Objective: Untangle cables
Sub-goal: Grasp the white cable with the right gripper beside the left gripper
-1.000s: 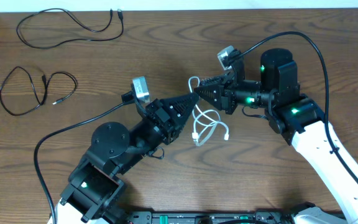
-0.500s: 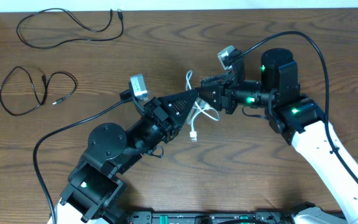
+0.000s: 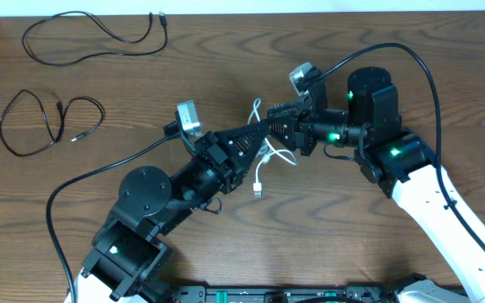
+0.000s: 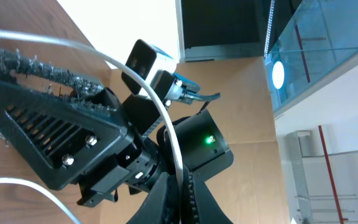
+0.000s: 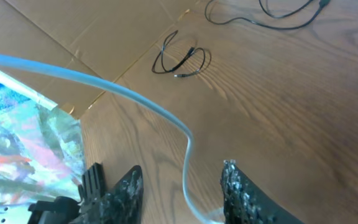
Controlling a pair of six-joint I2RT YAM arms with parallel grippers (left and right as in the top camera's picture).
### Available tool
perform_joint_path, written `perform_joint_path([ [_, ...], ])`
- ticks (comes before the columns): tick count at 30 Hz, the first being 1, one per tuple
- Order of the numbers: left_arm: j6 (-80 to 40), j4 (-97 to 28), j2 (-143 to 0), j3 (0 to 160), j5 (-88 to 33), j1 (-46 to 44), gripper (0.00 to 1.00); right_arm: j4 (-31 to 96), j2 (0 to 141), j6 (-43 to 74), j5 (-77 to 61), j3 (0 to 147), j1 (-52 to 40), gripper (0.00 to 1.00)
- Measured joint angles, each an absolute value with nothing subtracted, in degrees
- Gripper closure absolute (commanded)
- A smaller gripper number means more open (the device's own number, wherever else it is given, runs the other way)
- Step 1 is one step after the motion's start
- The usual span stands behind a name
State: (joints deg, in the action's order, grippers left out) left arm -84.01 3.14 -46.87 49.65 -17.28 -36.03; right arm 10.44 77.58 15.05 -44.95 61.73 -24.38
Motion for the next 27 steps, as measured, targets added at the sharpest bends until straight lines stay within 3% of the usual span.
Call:
perform_joint_path([
  [14, -84.79, 3.62, -46.89, 49.65, -18.57, -36.03, 0.93, 9.10, 77.60, 15.09, -41.63, 61.73, -25.93, 0.53],
  [15, -84.95, 3.68, -46.89, 49.65, -18.76, -36.03, 0.93, 9.04, 77.62, 15.09, -41.52, 61.73, -26.13, 0.55],
  [19, -85.54, 3.68, -46.89, 49.65, -19.25, -36.03, 0.93, 8.16, 78.22, 15.09, -41.30, 61.73, -26.92, 0.76],
  [22, -85.54, 3.68, -46.89, 49.65, -19.25, -36.03, 0.93, 7.97, 78.39, 15.22, -41.17, 61.73, -26.94, 0.99],
  [27, -85.54, 3.68, -46.89, 49.65, -19.25, -36.03, 0.93, 7.90, 78.39, 15.77, -41.08, 61.73, -26.94, 0.99],
])
